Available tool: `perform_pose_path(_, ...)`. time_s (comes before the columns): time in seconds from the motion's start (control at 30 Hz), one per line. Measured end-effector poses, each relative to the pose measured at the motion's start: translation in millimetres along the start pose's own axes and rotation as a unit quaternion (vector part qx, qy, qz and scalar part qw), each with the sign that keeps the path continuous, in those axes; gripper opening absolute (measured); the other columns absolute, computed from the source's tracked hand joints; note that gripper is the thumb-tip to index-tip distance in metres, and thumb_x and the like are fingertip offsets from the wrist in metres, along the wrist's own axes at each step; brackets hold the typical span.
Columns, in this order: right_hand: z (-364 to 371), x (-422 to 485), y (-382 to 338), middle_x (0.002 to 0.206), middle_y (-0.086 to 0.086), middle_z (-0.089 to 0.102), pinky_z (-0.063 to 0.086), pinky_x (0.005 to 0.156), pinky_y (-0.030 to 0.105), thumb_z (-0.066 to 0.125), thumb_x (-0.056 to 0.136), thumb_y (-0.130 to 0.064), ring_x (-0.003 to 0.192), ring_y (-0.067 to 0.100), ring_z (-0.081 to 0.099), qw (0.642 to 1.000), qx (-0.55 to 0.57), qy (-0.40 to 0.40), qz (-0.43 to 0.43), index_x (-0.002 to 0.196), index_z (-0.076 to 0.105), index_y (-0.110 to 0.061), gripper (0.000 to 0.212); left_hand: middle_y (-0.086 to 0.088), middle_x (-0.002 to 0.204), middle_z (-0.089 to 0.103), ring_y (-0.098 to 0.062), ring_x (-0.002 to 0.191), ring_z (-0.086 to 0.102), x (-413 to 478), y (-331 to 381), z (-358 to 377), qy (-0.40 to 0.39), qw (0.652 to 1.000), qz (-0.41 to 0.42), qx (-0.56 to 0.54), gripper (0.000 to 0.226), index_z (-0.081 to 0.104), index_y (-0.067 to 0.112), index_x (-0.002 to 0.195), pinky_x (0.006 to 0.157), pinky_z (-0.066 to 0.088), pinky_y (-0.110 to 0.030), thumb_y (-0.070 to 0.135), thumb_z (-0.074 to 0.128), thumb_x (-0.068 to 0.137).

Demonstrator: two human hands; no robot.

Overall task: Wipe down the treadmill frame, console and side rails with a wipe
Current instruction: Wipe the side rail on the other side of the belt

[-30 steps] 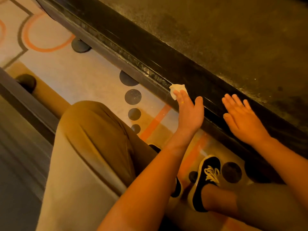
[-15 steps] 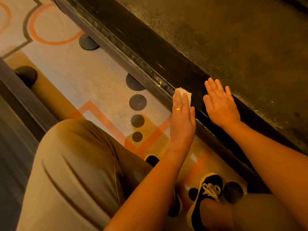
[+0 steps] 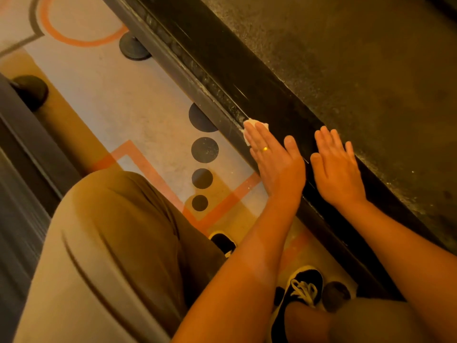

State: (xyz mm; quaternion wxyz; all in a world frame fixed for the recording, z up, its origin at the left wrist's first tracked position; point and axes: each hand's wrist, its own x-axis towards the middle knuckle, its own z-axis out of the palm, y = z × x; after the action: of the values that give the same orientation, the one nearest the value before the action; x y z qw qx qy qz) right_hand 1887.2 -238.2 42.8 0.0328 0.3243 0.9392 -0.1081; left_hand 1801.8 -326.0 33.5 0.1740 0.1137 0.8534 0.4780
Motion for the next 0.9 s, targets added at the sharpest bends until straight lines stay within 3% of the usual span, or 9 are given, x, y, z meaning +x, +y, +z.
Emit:
perform_pose_path(0.13, 1, -1, 0, 0.167, 0.001, 0.008, 0.001, 0.125, 0.043, 0.015, 0.106, -0.037, 0.153, 0.014, -0.001, 1.000, -0.002, -0.004, -0.003, 0.159, 0.013, -0.016, 0.057, -0.003, 0.164, -0.028, -0.016, 0.151, -0.024, -14, -10, 2, -0.016, 0.999, 0.035, 0.020, 0.072, -0.018, 0.013, 0.157, 0.125, -0.004, -0.039, 0.031, 0.031, 0.107)
perform_pose_path(0.3, 1, 0, 0, 0.167, -0.003, 0.005, -0.002, 0.125, 0.041, 0.018, 0.108, -0.035, 0.153, 0.011, -0.005, 1.000, 0.001, -0.007, 0.006, 0.160, 0.011, -0.019, 0.055, -0.005, 0.167, -0.020, -0.020, 0.153, -0.017, 50, -7, -12, 0.040, 0.999, -0.008, 0.028, 0.069, -0.010, 0.011, 0.159, 0.124, -0.002, -0.039, 0.031, 0.031, 0.108)
perform_pose_path(0.5, -1, -1, -2, 0.167, -0.005, 0.002, -0.006, 0.124, 0.035, 0.019, 0.109, -0.034, 0.152, 0.006, -0.008, 1.000, -0.003, -0.018, 0.014, 0.160, 0.009, -0.022, 0.053, -0.006, 0.167, -0.018, -0.021, 0.154, -0.014, 22, -16, -11, 0.016, 0.999, 0.032, 0.028, 0.068, -0.010, 0.011, 0.158, 0.126, 0.010, -0.045, 0.029, 0.030, 0.107)
perform_pose_path(0.77, -5, -4, -10, 0.165, -0.012, 0.003, -0.008, 0.122, 0.029, 0.019, 0.108, -0.040, 0.151, 0.000, -0.009, 0.999, 0.015, -0.021, 0.029, 0.160, 0.012, -0.026, 0.053, -0.009, 0.168, -0.014, -0.026, 0.155, -0.007, 98, -19, -42, 0.037, 0.998, 0.017, 0.045, 0.069, -0.005, 0.007, 0.160, 0.123, 0.025, -0.046, 0.029, 0.035, 0.108)
perform_pose_path(0.83, -8, -2, -8, 0.165, -0.013, -0.002, -0.011, 0.120, 0.029, 0.016, 0.105, -0.047, 0.151, 0.001, -0.012, 0.998, 0.027, -0.046, 0.029, 0.160, 0.008, -0.027, 0.059, -0.008, 0.168, -0.014, -0.027, 0.155, -0.005, 96, -20, -43, 0.032, 0.999, 0.017, 0.032, 0.070, -0.006, 0.008, 0.160, 0.121, 0.030, -0.044, 0.030, 0.037, 0.108)
perform_pose_path(0.9, -20, 10, 5, 0.164, -0.013, -0.013, -0.012, 0.119, 0.031, 0.011, 0.098, -0.063, 0.150, 0.005, -0.018, 0.991, 0.017, -0.130, 0.005, 0.158, -0.003, -0.028, 0.071, -0.008, 0.168, -0.014, -0.028, 0.155, -0.004, 95, -21, -46, 0.027, 0.999, 0.017, 0.026, 0.070, -0.006, 0.008, 0.160, 0.120, 0.031, -0.045, 0.030, 0.036, 0.108)
